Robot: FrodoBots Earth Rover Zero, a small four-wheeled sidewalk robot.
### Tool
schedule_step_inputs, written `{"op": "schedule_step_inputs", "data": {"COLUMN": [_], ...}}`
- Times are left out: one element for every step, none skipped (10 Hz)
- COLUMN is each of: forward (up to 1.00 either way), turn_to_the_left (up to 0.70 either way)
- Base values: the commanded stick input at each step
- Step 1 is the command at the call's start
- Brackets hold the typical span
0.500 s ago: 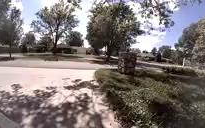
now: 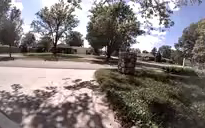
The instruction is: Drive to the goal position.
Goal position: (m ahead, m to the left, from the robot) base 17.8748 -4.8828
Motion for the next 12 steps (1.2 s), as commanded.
{"op": "schedule_step_inputs", "data": {"forward": [0.7,0.7,0.7,0.7,0.7,0.7,0.7,0.7,0.7,0.7,0.7,0.7], "turn_to_the_left": [0.0,0.0,0.0,0.0,0.0,0.1,0.23,0.35,0.35,0.35,0.35,0.35]}}
